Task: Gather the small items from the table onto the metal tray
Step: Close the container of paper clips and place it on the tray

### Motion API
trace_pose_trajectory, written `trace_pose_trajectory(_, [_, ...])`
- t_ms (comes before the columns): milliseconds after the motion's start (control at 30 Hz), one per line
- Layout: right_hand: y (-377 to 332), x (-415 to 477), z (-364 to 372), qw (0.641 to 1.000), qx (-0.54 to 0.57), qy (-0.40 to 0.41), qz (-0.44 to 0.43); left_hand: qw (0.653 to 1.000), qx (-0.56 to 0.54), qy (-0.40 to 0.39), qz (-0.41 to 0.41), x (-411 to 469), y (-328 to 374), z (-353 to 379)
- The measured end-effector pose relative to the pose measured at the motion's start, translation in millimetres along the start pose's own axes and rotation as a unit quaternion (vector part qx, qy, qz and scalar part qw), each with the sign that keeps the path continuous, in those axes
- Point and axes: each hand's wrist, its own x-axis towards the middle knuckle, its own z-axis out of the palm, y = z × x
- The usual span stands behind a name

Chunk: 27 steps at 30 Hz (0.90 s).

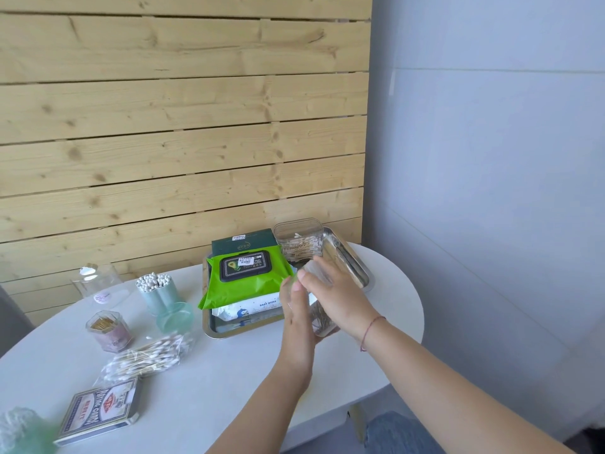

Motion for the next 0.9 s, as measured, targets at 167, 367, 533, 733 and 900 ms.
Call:
trace_pose_trajectory(167, [1.9,8.0,-4.9,0.999,-0.026,0.005,0.041,0.995,0.097,-0.022,0.004,3.4,-2.7,-9.6])
trace_pose_trajectory(367, [-6.0,20.7,-27.8,0.971,-0.227,0.058,0.037,0.922,0.373,-0.020,0.104,23.7,5.7,-9.3])
trace_pose_trajectory(533, [3.6,49.7,-41.3,0.993,0.026,0.072,0.086,0.871,0.462,0.148,0.080,52.3,4.4,18.1])
trace_pose_trajectory(733, [31.0,83.5,-48.7,0.987,0.104,0.096,0.078,0.870,0.466,0.160,0.014,91.3,-5.0,38.9])
trace_pose_trajectory(900, [42.6,115.5,-50.1,0.991,0.057,0.081,0.087,0.904,0.389,0.165,-0.069,115.4,-13.9,39.8])
